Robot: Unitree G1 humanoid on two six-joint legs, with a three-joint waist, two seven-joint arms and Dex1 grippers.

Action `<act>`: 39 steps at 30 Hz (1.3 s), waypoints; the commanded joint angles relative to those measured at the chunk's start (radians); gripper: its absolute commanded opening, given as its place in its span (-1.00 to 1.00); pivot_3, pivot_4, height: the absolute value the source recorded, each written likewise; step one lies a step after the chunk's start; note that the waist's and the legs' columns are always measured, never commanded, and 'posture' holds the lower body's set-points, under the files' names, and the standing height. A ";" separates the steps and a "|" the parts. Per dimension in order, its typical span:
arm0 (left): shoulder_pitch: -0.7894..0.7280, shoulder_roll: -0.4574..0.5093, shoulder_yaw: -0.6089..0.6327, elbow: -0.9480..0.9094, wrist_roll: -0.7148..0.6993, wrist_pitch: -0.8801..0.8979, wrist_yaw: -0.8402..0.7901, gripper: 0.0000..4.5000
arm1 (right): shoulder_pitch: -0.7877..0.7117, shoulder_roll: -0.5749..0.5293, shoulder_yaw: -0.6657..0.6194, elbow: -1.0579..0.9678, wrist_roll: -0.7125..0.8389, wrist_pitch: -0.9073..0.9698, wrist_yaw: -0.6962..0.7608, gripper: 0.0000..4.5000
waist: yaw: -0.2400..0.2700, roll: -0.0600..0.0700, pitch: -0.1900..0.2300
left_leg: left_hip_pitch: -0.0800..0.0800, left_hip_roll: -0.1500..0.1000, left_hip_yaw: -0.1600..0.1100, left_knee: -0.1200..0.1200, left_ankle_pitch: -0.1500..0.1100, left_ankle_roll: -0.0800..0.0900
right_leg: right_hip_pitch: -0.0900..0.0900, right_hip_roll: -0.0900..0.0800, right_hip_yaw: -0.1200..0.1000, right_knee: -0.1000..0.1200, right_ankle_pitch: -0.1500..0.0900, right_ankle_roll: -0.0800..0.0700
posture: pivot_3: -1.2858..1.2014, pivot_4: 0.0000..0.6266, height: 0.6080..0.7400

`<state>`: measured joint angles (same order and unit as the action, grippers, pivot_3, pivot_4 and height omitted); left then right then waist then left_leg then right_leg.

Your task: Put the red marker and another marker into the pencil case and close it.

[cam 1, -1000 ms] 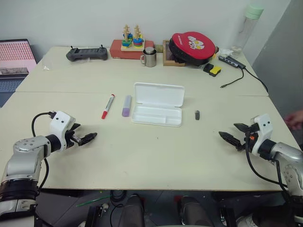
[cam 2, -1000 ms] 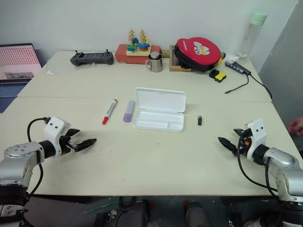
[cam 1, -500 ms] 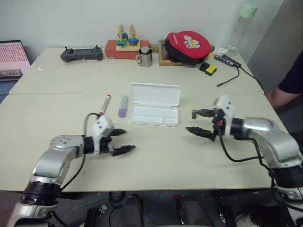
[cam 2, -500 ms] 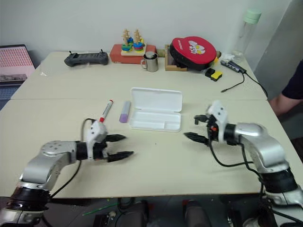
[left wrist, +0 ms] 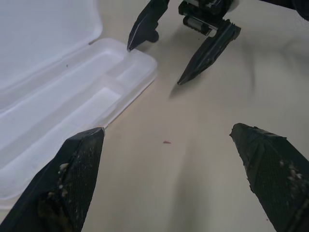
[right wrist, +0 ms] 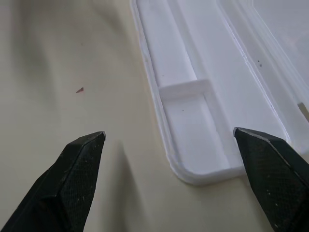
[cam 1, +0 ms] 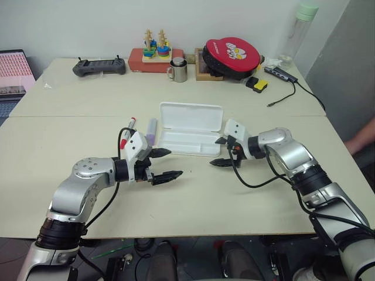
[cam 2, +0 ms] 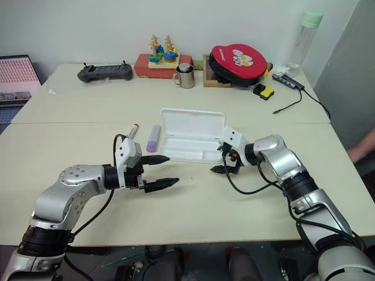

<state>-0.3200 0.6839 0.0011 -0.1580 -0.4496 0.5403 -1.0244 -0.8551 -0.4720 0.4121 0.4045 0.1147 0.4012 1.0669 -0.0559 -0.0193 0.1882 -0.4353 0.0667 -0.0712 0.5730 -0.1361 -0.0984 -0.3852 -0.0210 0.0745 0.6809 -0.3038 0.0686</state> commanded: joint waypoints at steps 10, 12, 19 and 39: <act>-0.062 -0.064 0.082 -0.005 -0.072 -0.003 0.067 1.00 | -0.076 0.073 0.047 0.176 -0.152 -0.106 0.038 -0.07 | 0.003 0.000 0.000 | 0.000 0.000 -0.001 0.000 0.000 0.000 | 0.000 0.000 -0.001 0.000 0.001 -0.001 | 0.03 -0.52 1.00; -0.049 -0.051 0.073 -0.019 -0.076 0.008 0.053 1.00 | -0.081 0.082 0.037 0.204 -0.164 -0.131 0.034 -0.29 | 0.003 0.000 0.000 | 0.000 0.000 -0.001 0.000 0.000 0.000 | 0.001 0.000 -0.001 0.000 0.001 -0.001 | 0.03 -0.52 1.00; -0.052 -0.045 0.079 -0.007 -0.080 0.035 0.054 1.00 | -0.085 0.094 0.010 0.240 -0.173 -0.198 0.043 -0.99 | 0.003 0.000 0.000 | 0.001 0.000 -0.002 0.000 0.000 0.000 | 0.002 0.000 -0.002 0.000 0.001 -0.001 | 0.03 -0.52 1.00; -0.001 -0.008 0.153 0.045 -0.096 0.055 0.073 1.00 | 0.166 0.024 0.023 -0.227 -0.147 -0.120 0.165 -0.99 | 0.001 0.000 0.000 | 0.001 0.000 -0.002 0.000 0.000 0.000 | 0.002 0.000 -0.002 0.000 0.000 0.000 | 0.03 -0.52 1.00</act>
<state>-0.3221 0.6712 0.1060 -0.1050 -0.5137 0.5906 -0.9645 -0.6938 -0.4421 0.4330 0.2203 -0.0500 0.2702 1.2193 -0.0544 -0.0193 0.1881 -0.4345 0.0667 -0.0733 0.5734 -0.1360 -0.0985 -0.3836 -0.0209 0.0724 0.6813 -0.3039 0.0684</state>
